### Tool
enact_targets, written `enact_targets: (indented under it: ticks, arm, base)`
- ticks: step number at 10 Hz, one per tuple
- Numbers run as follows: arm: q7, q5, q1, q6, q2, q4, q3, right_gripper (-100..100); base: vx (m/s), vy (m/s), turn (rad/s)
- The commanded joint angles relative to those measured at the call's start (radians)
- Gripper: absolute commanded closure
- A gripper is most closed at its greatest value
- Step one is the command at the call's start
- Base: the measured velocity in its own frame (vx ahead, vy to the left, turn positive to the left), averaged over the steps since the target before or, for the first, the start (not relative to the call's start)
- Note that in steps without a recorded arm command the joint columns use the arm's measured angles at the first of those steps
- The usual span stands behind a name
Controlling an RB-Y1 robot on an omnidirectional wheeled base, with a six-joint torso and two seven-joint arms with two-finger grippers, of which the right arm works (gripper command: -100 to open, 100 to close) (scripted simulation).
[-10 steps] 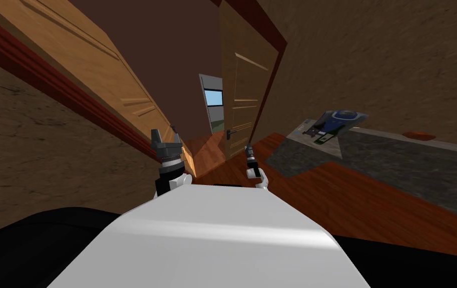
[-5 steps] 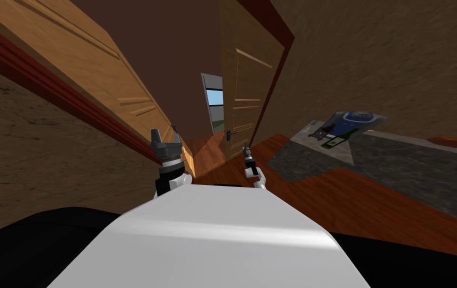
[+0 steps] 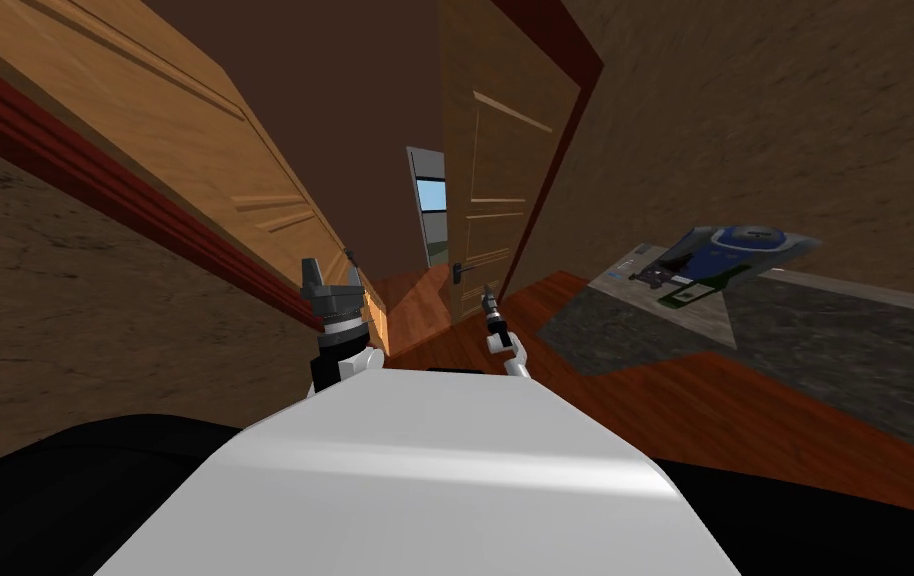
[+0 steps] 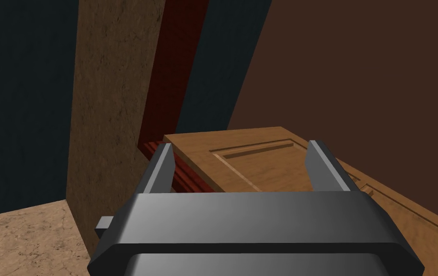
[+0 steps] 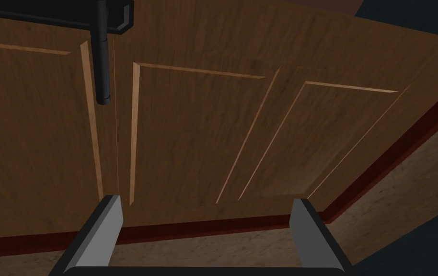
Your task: Push the door open
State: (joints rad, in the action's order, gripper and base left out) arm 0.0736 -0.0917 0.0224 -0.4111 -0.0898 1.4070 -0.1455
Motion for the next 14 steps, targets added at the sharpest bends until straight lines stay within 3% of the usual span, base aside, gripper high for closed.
enact_targets:
  ticks: [1,5,7,14]
  arm:
    - [0.006,-0.001,0.016,0.003,0.001,-0.029,-0.006,-100]
    - [0.022,-0.003,0.067,0.016,0.012,-0.114,-0.022,-100]
    - [0.033,-0.005,0.105,0.025,0.023,-0.176,-0.034,-100]
    - [0.06,-0.01,0.195,0.047,0.059,-0.324,-0.062,-100]
  base:
    - [0.074,-0.075,0.082]
    - [0.088,-0.097,0.103]
    - [0.135,-0.132,0.122]
    - [0.101,-0.115,0.101]
